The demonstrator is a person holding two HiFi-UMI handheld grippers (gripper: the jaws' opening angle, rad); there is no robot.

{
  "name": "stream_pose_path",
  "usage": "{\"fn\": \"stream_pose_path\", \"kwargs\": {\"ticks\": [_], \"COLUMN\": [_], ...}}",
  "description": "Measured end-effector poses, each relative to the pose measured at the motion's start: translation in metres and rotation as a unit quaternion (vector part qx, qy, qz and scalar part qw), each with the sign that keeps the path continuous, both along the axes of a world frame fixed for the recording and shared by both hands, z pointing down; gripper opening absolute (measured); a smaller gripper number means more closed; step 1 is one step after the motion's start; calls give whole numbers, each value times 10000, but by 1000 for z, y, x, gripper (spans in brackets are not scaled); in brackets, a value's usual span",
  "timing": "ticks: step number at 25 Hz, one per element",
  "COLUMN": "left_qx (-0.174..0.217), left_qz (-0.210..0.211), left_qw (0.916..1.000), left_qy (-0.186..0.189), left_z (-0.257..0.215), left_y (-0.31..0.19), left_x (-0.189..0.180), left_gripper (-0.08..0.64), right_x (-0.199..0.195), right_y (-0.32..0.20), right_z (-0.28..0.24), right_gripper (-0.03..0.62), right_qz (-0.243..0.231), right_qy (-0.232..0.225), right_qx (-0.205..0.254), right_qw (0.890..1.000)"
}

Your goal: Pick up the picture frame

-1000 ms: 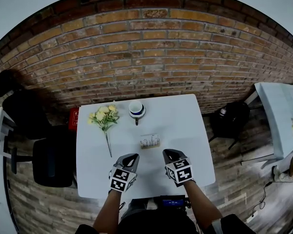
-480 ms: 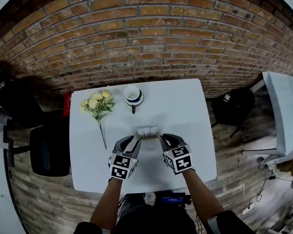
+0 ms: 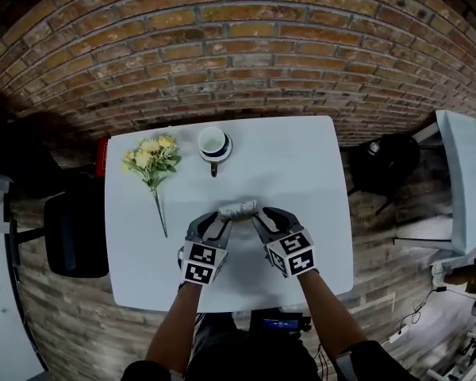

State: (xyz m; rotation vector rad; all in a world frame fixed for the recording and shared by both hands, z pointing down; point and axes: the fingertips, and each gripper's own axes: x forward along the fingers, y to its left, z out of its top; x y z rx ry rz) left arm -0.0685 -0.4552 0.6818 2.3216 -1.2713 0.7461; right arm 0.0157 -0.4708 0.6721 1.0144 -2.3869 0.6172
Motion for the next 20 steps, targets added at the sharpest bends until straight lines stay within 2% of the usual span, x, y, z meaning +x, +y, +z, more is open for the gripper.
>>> {"fn": "stream_pose_path", "kwargs": {"ticks": [5,12,20], "left_qx": [-84,-23,18], "left_qz": [-112,-110,-144], "left_qw": [9999,9999,9999], "left_qy": [-61,-57,-8], "left_z": [10,13,14], "left_y": [-3,-7,-5], "left_x": [0,0,-2], "left_gripper": [134,133,119], "right_x": [-5,-11,-13], "right_y": [5,-8,-5], "right_z": [19,24,25], "right_gripper": [144,144,106], "right_qz": [-149,-308,-301], "right_qy": [21,6,100], "right_qx": [-133,-60,-55], "right_qw": [9998,9995,9995]}}
